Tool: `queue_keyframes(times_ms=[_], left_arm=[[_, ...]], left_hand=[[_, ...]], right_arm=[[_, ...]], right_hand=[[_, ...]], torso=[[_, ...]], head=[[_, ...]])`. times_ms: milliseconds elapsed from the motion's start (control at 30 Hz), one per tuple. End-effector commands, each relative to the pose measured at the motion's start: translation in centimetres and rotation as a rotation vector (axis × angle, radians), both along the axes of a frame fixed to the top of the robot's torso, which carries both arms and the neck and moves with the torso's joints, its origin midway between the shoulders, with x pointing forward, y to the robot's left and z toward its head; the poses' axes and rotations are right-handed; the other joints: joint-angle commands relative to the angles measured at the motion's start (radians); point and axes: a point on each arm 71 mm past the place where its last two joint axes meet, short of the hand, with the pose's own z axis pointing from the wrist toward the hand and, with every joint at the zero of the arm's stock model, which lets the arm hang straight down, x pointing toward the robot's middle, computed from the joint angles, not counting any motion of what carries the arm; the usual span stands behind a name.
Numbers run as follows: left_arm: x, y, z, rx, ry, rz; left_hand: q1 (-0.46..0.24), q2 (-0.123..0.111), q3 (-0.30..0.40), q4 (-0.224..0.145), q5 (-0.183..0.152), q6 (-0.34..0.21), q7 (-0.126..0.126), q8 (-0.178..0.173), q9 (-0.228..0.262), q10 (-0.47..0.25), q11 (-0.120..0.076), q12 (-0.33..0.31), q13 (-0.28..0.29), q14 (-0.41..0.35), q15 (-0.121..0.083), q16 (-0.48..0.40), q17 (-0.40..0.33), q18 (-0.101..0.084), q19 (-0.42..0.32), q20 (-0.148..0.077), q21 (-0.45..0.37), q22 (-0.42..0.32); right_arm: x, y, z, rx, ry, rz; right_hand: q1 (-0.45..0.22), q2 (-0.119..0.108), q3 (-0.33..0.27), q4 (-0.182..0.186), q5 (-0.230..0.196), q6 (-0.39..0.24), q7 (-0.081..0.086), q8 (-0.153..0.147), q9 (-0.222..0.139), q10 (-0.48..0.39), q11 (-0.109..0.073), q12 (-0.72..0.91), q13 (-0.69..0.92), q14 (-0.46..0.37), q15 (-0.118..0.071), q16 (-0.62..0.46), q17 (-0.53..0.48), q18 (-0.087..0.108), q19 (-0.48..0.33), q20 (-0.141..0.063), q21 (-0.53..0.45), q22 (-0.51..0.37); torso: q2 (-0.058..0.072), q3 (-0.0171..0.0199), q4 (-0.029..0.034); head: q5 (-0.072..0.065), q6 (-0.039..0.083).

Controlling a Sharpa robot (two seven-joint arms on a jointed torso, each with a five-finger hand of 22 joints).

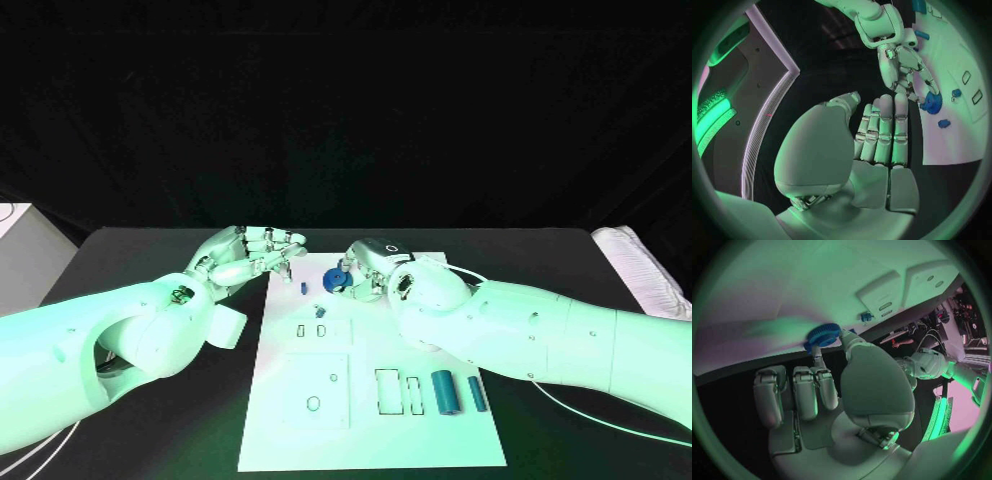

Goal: Assemble the parts on the task board

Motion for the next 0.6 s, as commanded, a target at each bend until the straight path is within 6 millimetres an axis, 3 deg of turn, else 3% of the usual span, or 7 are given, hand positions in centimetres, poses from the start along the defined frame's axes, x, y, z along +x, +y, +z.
queue_keyframes(times_ms=[33, 400, 600], left_arm=[[-0.1, -0.2, 0.1, -0.005, -0.004, -0.018], [0.0, 0.0, 0.1, -0.003, -0.005, -0.014], [0.1, 0.2, 0.1, -0.001, -0.006, -0.006]], left_hand=[[-0.003, 0.004, 0.006, -0.001, -0.007, -0.009, 0.001, 0.004, 0.001, -0.006, 0.002, -0.006, 0.001, -0.006, -0.001, 0.007, -0.001, 0.013, -0.008, -0.001, 0.005, 0.001], [-0.002, 0.005, 0.008, -0.002, -0.007, -0.01, 0.001, 0.003, 0.001, -0.007, 0.003, -0.007, 0.001, -0.007, -0.001, 0.007, -0.002, 0.013, -0.01, -0.001, 0.007, 0.002], [-0.002, 0.004, 0.008, -0.002, -0.007, -0.011, 0.002, 0.003, 0.001, -0.008, 0.003, -0.007, 0.001, -0.008, -0.001, 0.007, -0.002, 0.013, -0.011, 0.0, 0.007, 0.002]], right_arm=[[-0.3, -0.1, -0.9, -0.04, 0.048, 0.007], [-1.4, -1.3, 0.1, 0.042, -0.036, 0.014], [-2.0, -4.6, 2.6, 0.224, -0.119, 0.065]], right_hand=[[-0.008, 0.006, -0.005, 0.001, 0.0, -0.007, 0.003, -0.003, -0.001, 0.105, 0.002, 0.002, 0.263, 0.104, 0.006, 0.004, 0.263, -0.014, 0.106, 0.006, 0.002, 0.263], [0.011, 0.006, -0.002, -0.008, 0.001, -0.004, 0.001, -0.002, -0.001, 0.105, 0.001, 0.002, 0.263, 0.104, 0.005, 0.004, 0.263, -0.014, 0.106, 0.005, 0.002, 0.263], [0.053, 0.005, 0.011, -0.018, 0.001, -0.016, 0.006, -0.011, -0.007, 0.105, 0.004, 0.002, 0.263, 0.104, 0.007, 0.004, 0.263, -0.014, 0.106, 0.006, 0.002, 0.263]], torso=[[0.0, 0.0002, 0.0001], [-0.001, 0.0003, -0.0008], [-0.008, 0.0007, -0.0092]], head=[[-0.001, 0.001], [-0.003, 0.004], [-0.002, 0.007]])
